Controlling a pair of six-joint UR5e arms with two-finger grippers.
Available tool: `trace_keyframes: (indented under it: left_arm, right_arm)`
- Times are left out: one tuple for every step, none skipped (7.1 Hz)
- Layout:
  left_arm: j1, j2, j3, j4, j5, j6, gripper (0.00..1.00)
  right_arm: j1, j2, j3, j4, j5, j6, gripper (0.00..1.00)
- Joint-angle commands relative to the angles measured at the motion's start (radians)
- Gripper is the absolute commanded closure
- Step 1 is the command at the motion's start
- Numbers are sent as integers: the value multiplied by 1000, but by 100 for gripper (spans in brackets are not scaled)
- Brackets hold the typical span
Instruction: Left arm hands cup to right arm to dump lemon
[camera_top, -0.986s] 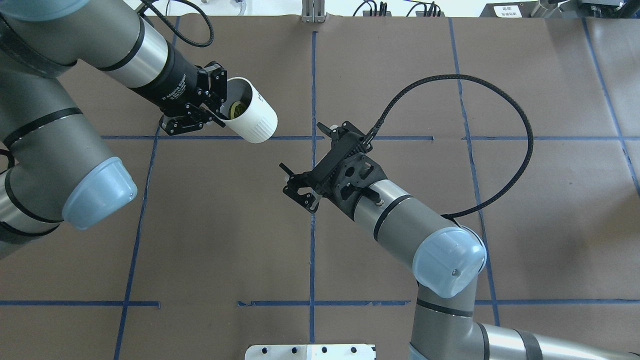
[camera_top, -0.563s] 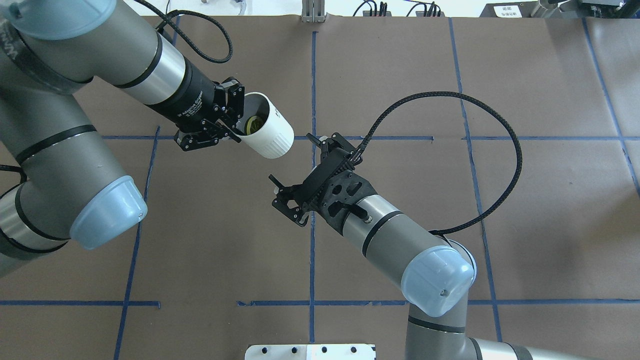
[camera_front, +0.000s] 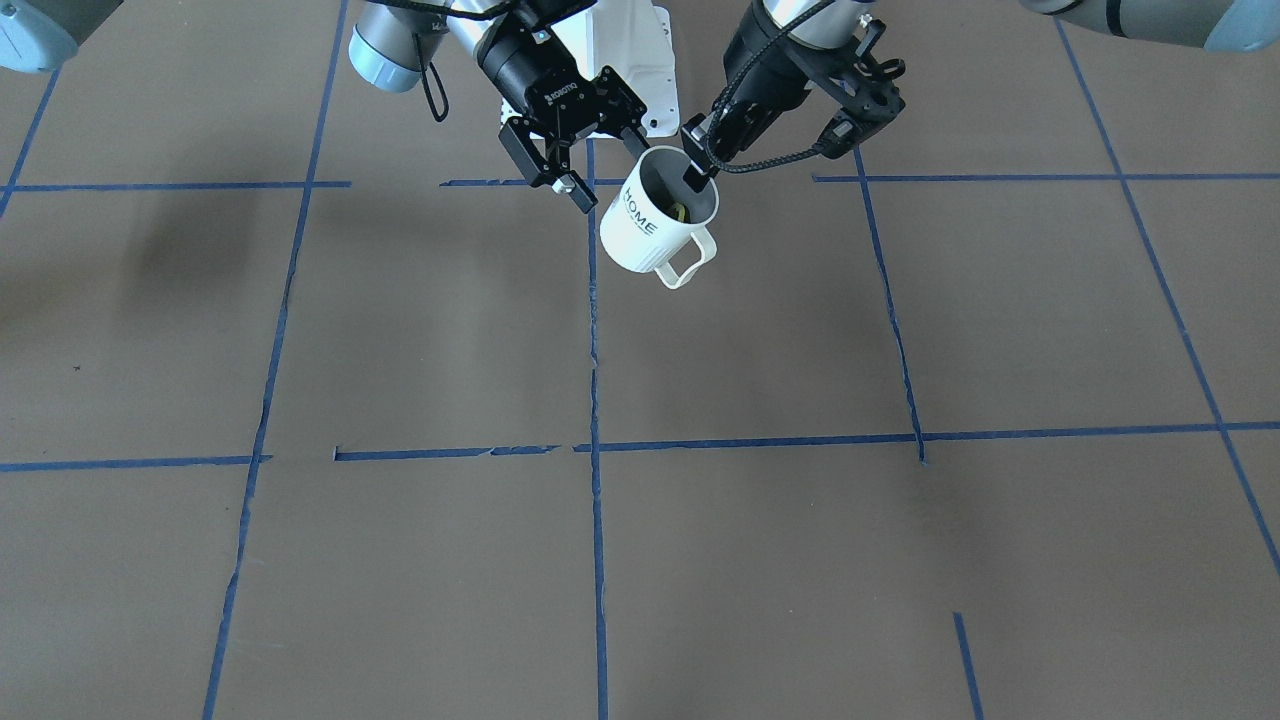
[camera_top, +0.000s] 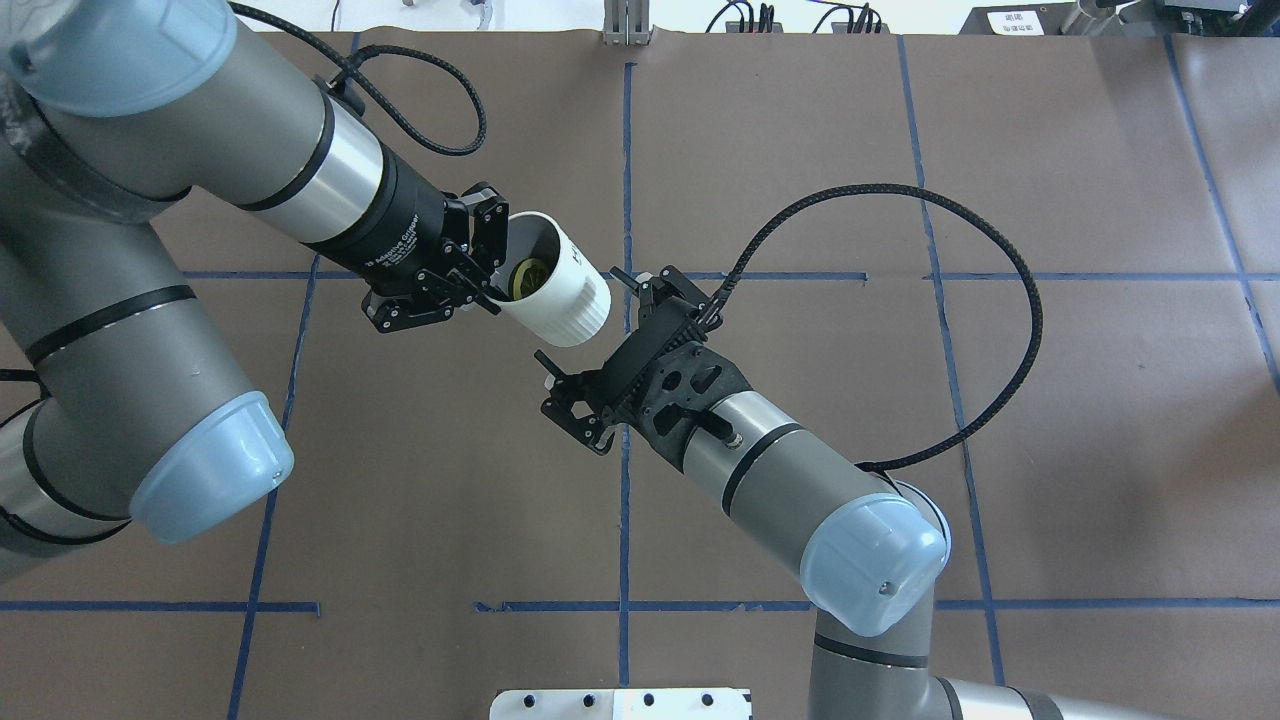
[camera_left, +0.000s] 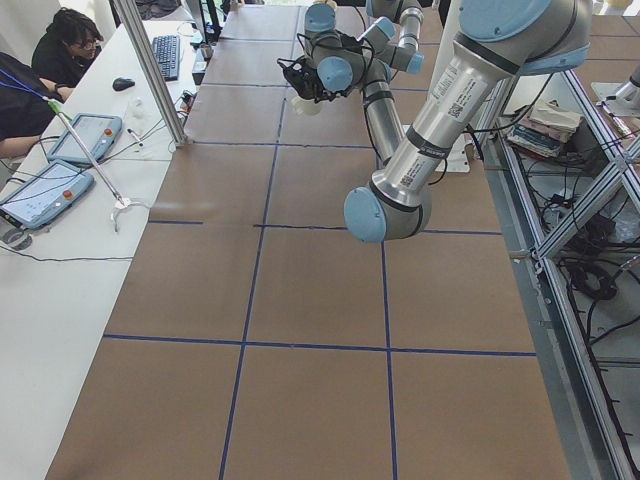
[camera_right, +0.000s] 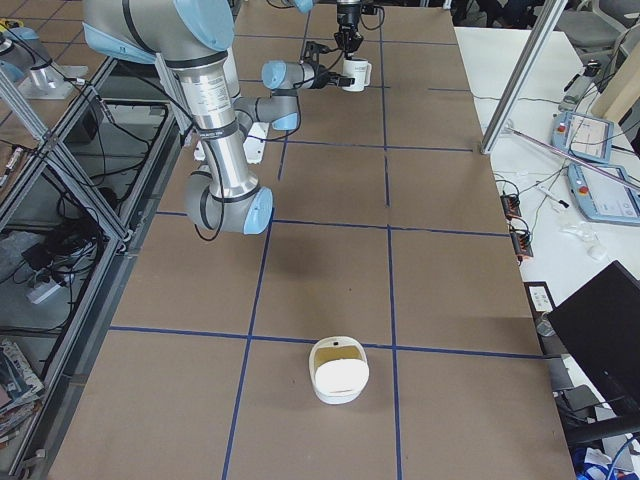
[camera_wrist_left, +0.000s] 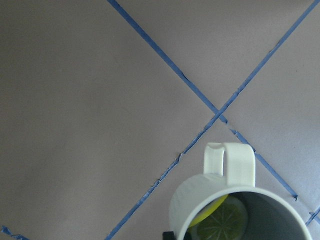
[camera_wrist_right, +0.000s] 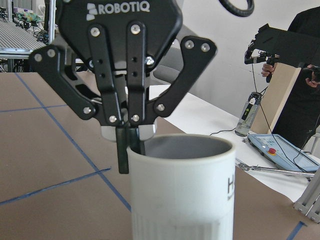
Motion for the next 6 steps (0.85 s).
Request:
trace_keyframes:
  left_arm:
    - [21, -7, -22, 0, 0, -38, 100]
    - [25, -9, -22, 0, 0, -40, 100]
    - [28, -9, -25, 0, 0, -42, 100]
    - [31, -9, -39, 0, -1, -42, 100]
    - [33, -9, -51, 0, -3, -43, 100]
    - [33, -10, -59, 0, -6, -57, 100]
  right_arm:
    - [0, 0, 0, 0, 0, 0, 1]
    - [1, 0, 0, 0, -2, 0, 1]
    - [0, 0, 0, 0, -2, 0, 1]
    - [0, 0, 2, 0, -2, 0, 1]
    - [0, 0, 2, 0, -2, 0, 1]
    - [0, 0, 2, 0, -2, 0, 1]
